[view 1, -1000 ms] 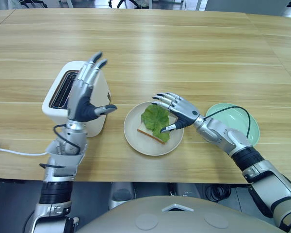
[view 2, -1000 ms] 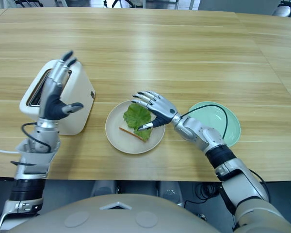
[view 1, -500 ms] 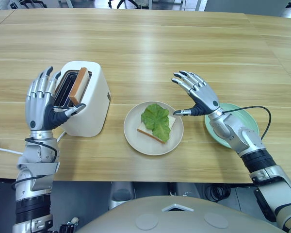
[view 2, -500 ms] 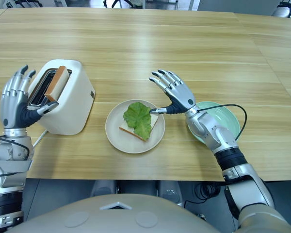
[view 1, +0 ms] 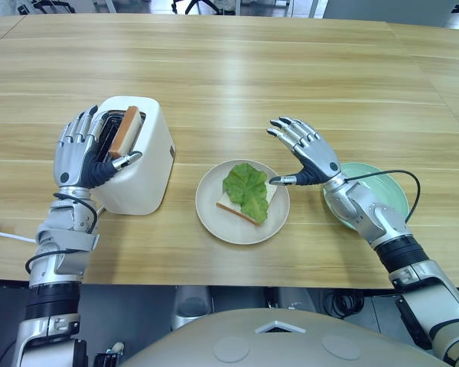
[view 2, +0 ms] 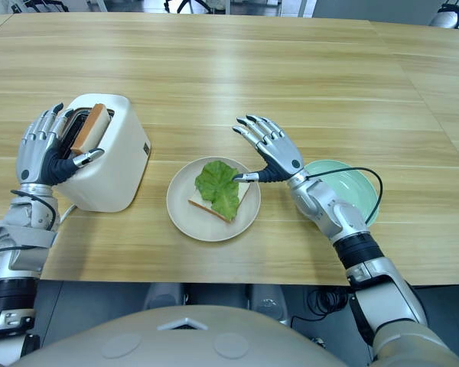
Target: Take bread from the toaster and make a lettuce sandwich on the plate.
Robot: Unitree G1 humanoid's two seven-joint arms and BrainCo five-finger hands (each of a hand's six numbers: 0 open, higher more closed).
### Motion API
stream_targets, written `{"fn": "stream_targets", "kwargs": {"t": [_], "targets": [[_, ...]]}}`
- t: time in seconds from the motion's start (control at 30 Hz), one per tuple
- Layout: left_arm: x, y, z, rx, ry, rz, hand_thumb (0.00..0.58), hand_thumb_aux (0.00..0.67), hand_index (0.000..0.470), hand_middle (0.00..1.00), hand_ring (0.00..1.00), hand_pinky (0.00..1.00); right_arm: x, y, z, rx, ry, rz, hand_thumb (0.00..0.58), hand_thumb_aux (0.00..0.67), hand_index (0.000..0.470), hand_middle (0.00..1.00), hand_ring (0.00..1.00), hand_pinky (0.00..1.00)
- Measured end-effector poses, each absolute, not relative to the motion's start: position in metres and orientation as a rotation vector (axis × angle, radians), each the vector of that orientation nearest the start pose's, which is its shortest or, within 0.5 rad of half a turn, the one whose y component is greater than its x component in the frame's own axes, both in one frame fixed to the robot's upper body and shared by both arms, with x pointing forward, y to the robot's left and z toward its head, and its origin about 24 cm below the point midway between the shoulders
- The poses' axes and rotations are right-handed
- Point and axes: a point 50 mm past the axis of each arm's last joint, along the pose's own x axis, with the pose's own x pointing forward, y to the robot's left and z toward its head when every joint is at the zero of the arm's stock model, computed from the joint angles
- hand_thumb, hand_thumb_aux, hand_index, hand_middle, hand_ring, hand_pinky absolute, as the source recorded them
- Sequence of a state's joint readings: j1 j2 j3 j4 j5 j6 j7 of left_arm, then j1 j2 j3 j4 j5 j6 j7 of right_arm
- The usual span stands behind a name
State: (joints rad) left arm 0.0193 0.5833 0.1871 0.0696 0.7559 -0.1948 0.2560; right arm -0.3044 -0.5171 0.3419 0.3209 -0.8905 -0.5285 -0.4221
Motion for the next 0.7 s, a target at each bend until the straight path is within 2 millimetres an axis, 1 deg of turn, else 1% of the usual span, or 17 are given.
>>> {"fn": "stream_targets", "kwargs": {"t": [0.03,0.07,0.1,0.13,0.27,0.4,0.53,0.7], "targets": [[0.244,0.288,0.102,1.332,-0.218,0.267,0.265,0.176,0.121,0.0,0.0,0.0,0.281,-0.147,0.069,-1.234,-0.706,0.327,0.0,0.0,0.0,0.0,0.0,0.0],[0.244,0.288,0.102,1.332,-0.211,0.263,0.46,0.365,0.251,0.0,0.0,0.0,0.281,-0.147,0.067,-1.233,-0.699,0.328,0.0,0.0,0.0,0.0,0.0,0.0],[0.244,0.289,0.102,1.333,-0.208,0.262,0.58,0.659,0.453,0.0,0.0,0.0,0.281,-0.147,0.067,-1.232,-0.698,0.328,0.0,0.0,0.0,0.0,0.0,0.0],[0.244,0.289,0.103,1.332,-0.204,0.26,0.58,0.67,0.46,0.0,0.0,0.0,0.281,-0.147,0.067,-1.231,-0.7,0.328,0.0,0.0,0.0,0.0,0.0,0.0],[0.245,0.293,0.106,1.347,-0.188,0.238,0.58,0.67,0.46,0.0,0.0,0.0,0.28,-0.146,0.067,-1.228,-0.702,0.323,0.0,0.0,0.0,0.0,0.0,0.0],[0.245,0.286,0.109,1.354,-0.189,0.167,0.58,0.67,0.46,0.0,0.0,0.0,0.281,-0.146,0.067,-1.224,-0.704,0.314,0.0,0.0,0.0,0.0,0.0,0.0],[0.242,0.286,0.109,1.354,-0.17,0.12,0.58,0.67,0.46,0.0,0.0,0.0,0.281,-0.145,0.067,-1.223,-0.697,0.305,0.0,0.0,0.0,0.0,0.0,0.0],[0.24,0.288,0.113,1.298,-0.179,0.141,0.58,0.67,0.46,0.0,0.0,0.0,0.281,-0.144,0.066,-1.218,-0.698,0.299,0.0,0.0,0.0,0.0,0.0,0.0]]}}
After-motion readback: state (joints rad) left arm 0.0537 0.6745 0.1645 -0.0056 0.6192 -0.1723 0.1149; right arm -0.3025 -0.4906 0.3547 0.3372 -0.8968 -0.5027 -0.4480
